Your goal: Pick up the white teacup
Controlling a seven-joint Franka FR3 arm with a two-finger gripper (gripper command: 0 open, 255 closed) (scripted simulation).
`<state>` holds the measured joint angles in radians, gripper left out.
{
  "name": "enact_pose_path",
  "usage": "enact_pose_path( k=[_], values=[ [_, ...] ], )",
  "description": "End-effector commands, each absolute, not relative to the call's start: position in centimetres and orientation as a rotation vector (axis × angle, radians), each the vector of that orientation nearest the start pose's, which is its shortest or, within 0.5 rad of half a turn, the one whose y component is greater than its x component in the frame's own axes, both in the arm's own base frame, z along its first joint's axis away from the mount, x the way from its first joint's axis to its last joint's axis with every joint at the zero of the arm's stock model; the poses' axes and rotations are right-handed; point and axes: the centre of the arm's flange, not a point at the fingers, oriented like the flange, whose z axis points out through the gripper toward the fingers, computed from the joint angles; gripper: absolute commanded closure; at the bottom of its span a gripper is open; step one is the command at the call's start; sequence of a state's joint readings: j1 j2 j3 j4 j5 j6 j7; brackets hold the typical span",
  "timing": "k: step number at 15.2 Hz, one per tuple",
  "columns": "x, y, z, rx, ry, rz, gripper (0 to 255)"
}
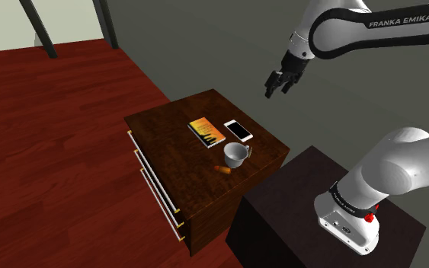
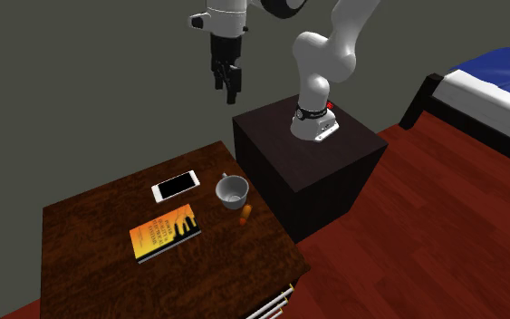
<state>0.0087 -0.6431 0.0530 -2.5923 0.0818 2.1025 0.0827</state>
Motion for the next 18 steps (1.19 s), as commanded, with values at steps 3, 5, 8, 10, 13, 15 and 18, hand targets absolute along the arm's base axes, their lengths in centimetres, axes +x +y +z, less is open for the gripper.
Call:
enact_pose_path(
  k=[3,5,8,10,13,15,18],
  values=[
    [37.5,2.8,42.6,-3.069,0.090,-0.218,0],
    [38.1,2.9,40.0,-3.065,0.084,-0.210,0],
    [38.8,3.1,36.2,-3.058,0.076,-0.197,0],
    [39.4,3.3,33.6,-3.053,0.071,-0.189,0],
    [40.1,3.6,29.7,-3.046,0.062,-0.176,0],
    [40.6,3.8,27.1,-3.041,0.057,-0.168,0],
    [41.3,4.1,23.2,-3.033,0.049,-0.155,0]
  ],
)
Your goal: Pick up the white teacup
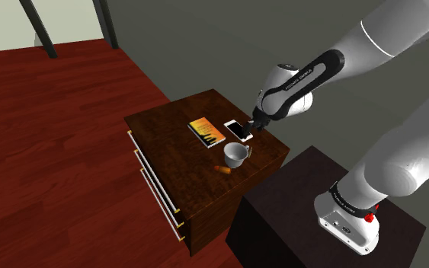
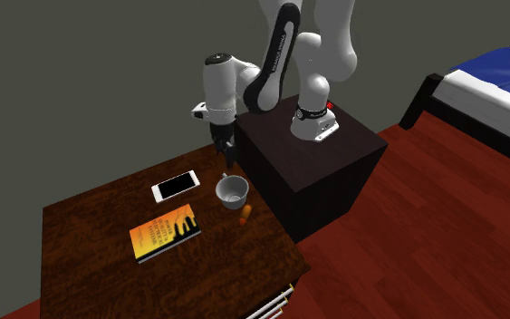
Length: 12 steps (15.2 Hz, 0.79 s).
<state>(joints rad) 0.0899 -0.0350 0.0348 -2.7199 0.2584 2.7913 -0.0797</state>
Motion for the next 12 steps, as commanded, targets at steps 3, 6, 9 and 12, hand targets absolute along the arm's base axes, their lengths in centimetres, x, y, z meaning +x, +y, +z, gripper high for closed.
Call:
enact_pose_path(
  k=[3,6,9,12],
  values=[
    [41.9,4.5,19.3,-3.026,0.041,-0.143,0],
    [42.0,4.5,17.5,-3.025,0.039,-0.140,0],
    [42.0,4.5,15.9,-3.025,0.039,-0.140,0],
    [42.0,4.5,14.5,-3.025,0.039,-0.140,0]
  ],
)
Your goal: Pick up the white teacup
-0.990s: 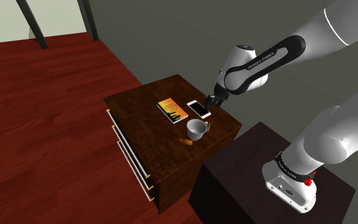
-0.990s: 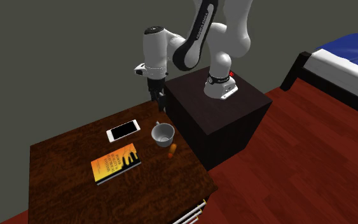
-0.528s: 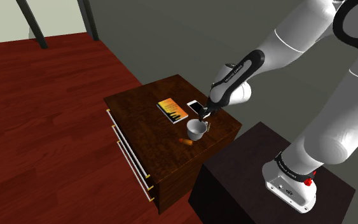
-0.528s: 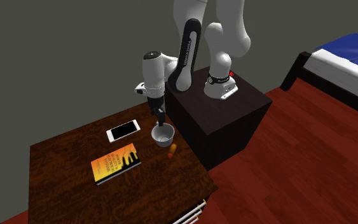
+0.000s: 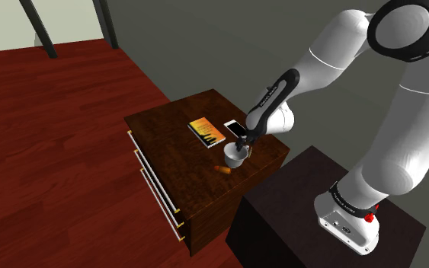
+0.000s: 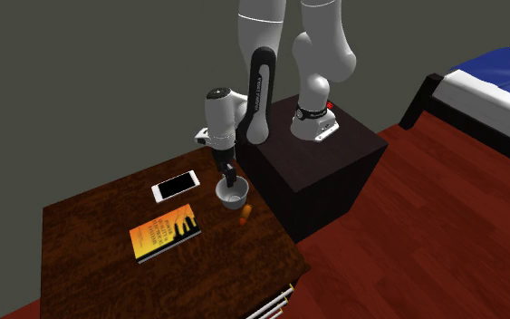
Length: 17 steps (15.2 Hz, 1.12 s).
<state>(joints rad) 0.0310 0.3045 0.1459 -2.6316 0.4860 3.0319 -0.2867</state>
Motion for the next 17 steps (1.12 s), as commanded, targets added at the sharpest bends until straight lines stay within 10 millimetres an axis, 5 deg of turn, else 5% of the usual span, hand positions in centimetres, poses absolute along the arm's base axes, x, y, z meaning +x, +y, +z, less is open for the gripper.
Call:
enact_pose_path(
  k=[1,2,11,17],
  values=[
    [42.0,4.5,14.5,-3.025,0.039,-0.140,0],
    [42.0,4.6,14.5,-3.025,0.039,-0.141,255],
    [42.0,4.5,14.5,-3.025,0.039,-0.140,255],
    [42.0,4.5,17.7,-3.025,0.039,-0.140,255]
  ],
)
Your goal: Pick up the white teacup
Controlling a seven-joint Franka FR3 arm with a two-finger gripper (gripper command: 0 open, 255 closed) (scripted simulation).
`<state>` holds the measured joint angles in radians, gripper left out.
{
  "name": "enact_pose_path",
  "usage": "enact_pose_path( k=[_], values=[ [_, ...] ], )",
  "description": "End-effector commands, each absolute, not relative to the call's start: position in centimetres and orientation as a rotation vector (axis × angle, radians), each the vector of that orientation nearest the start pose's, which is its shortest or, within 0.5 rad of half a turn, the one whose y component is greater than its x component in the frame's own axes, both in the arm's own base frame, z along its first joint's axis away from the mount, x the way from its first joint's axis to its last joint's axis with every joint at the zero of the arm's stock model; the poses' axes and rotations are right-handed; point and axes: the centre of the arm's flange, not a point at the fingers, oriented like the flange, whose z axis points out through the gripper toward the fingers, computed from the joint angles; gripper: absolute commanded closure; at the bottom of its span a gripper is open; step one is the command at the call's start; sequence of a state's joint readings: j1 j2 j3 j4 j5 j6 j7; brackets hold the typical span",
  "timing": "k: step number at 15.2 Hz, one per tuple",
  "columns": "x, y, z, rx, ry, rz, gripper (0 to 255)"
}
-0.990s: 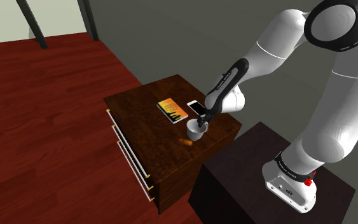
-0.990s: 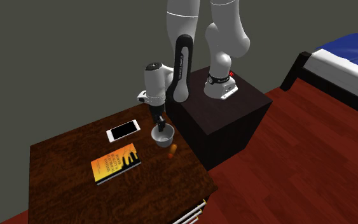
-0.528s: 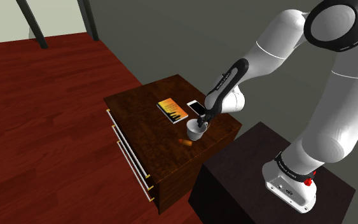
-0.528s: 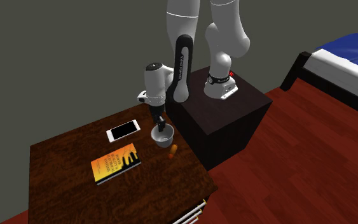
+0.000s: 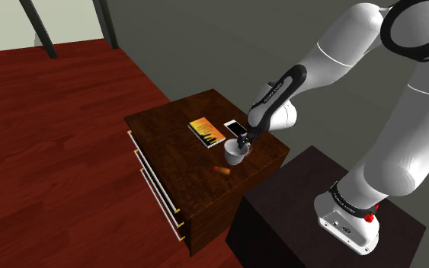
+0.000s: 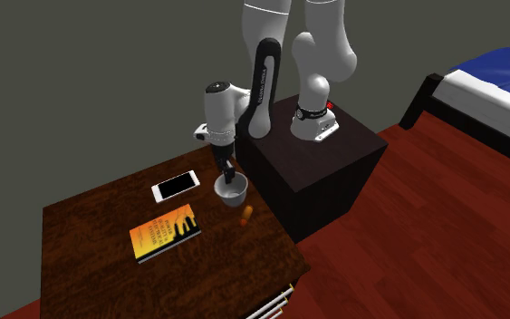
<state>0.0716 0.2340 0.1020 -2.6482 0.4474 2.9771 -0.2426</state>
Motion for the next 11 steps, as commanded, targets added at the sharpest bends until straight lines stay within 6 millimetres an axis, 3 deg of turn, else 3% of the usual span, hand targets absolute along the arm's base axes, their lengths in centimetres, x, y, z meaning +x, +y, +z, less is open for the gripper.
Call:
enact_pose_path(
  k=[1,9,11],
  values=[
    [42.0,4.5,18.2,-3.025,0.039,-0.140,255],
    [42.0,4.5,22.4,-3.025,0.039,-0.140,255],
    [42.0,4.5,22.5,-3.025,0.039,-0.140,255]
  ],
)
